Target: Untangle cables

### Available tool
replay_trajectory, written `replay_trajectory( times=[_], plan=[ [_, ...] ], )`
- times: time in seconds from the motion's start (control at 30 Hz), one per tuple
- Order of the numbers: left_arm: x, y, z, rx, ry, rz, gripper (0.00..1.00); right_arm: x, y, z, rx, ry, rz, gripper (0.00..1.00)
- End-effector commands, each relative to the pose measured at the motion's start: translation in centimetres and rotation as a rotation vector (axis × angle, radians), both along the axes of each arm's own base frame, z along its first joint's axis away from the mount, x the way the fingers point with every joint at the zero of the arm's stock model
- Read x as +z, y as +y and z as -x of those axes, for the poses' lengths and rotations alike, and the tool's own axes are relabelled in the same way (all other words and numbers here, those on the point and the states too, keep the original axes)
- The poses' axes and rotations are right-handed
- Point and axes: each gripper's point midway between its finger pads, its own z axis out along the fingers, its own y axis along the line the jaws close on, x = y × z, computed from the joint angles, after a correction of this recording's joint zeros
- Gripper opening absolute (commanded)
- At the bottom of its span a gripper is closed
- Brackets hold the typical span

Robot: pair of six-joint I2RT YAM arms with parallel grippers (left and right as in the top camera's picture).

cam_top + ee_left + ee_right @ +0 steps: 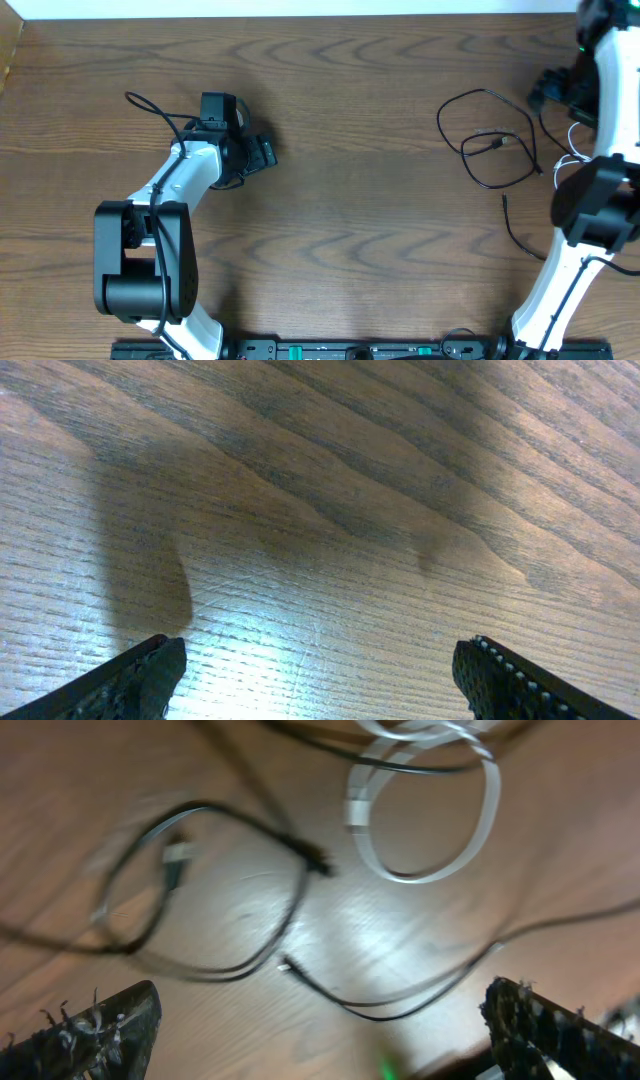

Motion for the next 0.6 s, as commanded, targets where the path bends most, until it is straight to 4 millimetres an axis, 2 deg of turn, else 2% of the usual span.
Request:
replay_trajectory(
  times=[0.0, 0.27, 0.4, 0.57],
  plan=[
    [0.9, 0.4, -0.5, 0.005, -0.029, -0.019, 0.9, -0.4, -3.8, 2.6, -0.161, 0.043, 0.051, 0.99],
    [1.0, 0.4, -0.7, 0.027, -0.033, -0.011, 0.9, -2.2, -10.4, 9.4, -0.337, 0.194, 0.087, 0.99],
    [0.9, 0.4, -0.7, 0.039, -0.031, -0.006, 0.9, -2.0, -12.9, 11.6, -0.439, 0.192, 0.089, 0.99],
    [0.9, 0.4, -0.6, 0.039, -0.03, -0.006, 0.9, -1.2, -16.6, 15.1, -0.604, 0.211, 0.189, 0.99]
  ],
)
